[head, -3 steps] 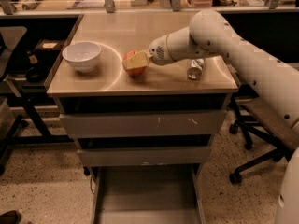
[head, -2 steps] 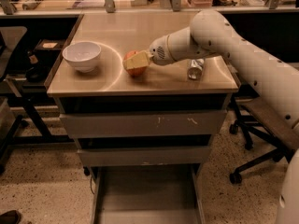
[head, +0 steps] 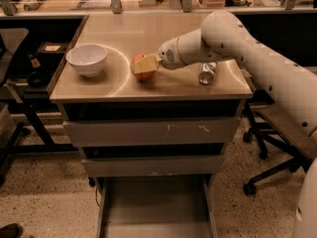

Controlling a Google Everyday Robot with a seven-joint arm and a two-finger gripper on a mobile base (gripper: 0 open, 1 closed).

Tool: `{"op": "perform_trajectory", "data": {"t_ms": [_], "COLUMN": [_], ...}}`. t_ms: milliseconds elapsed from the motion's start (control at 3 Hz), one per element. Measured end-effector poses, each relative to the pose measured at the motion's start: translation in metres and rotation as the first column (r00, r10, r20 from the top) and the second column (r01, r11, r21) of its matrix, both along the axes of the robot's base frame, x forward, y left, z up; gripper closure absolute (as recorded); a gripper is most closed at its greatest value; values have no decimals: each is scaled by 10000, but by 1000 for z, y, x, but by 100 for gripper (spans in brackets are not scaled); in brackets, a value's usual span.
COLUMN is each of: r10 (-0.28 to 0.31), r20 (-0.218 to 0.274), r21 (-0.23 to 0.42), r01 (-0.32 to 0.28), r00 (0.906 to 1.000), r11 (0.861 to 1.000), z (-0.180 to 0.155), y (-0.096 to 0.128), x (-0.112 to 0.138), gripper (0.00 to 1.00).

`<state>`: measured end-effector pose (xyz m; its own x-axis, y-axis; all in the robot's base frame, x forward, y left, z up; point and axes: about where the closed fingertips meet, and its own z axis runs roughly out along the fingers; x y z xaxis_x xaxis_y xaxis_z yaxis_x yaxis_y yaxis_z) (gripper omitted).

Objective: Pick apple from bottom drawer and place on counter

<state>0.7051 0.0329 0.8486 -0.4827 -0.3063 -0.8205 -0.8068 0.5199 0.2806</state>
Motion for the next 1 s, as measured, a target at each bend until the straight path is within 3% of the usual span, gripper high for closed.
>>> {"op": "perform_trajectory", "data": {"t_ms": [333, 667, 1000], "r10": [0, 1, 1], "r20": [0, 0, -1], "r21": [0, 0, 0], "r01": [0, -1, -1], "r00": [10000, 10000, 10000], "r11": [10000, 10000, 10000], "z": [0, 0, 0], "y": [0, 0, 0], "x": [0, 0, 0], "gripper": [12, 0, 0]}}
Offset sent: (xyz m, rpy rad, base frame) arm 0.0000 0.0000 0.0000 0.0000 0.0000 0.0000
